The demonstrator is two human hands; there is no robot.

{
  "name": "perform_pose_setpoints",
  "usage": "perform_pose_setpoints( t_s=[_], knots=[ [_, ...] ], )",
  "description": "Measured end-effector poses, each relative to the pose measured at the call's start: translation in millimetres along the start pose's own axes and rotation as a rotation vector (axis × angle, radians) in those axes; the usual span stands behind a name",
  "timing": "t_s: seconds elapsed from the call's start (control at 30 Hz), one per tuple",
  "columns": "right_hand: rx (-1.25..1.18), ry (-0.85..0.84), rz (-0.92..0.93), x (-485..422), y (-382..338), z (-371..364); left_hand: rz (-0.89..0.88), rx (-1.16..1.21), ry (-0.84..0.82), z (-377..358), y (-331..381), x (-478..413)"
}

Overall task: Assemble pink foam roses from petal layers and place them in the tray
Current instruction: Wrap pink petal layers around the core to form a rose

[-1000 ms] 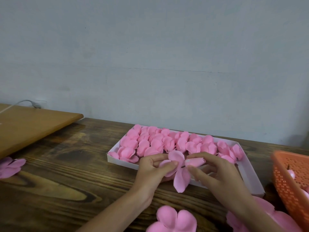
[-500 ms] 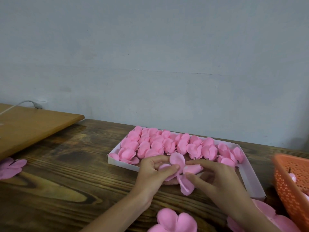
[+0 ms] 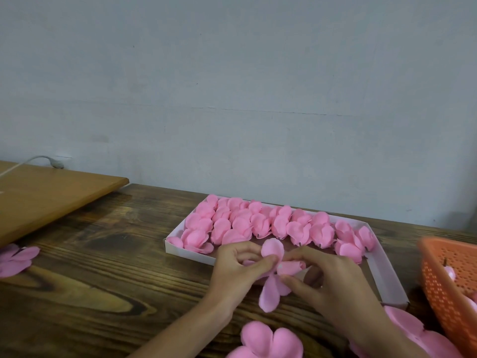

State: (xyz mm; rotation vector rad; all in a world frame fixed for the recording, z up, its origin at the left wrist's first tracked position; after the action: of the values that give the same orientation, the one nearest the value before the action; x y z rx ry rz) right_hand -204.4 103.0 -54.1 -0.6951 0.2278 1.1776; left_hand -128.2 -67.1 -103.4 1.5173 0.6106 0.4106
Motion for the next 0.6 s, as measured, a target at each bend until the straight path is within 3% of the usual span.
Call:
perform_pose_setpoints(
  t_s=[0.6],
  knots=[
    [0.032,0.033,0.057,0.8,2.2,-6.8,-0.019,-0.027,0.049,0.1,-4.5,0.9]
  ],
)
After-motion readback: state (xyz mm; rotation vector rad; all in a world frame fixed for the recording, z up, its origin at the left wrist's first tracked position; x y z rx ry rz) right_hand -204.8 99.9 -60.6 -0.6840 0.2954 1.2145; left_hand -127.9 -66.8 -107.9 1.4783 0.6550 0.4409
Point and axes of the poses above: each hand's wrist, its own x-axis away from the middle knuckle, its own z-axis out of the back of the hand, y = z × x, the point moved 3 cm from there along -x, towards the middle knuckle, and after that the axes turned 9 degrees about z, right-handed, at the moved point
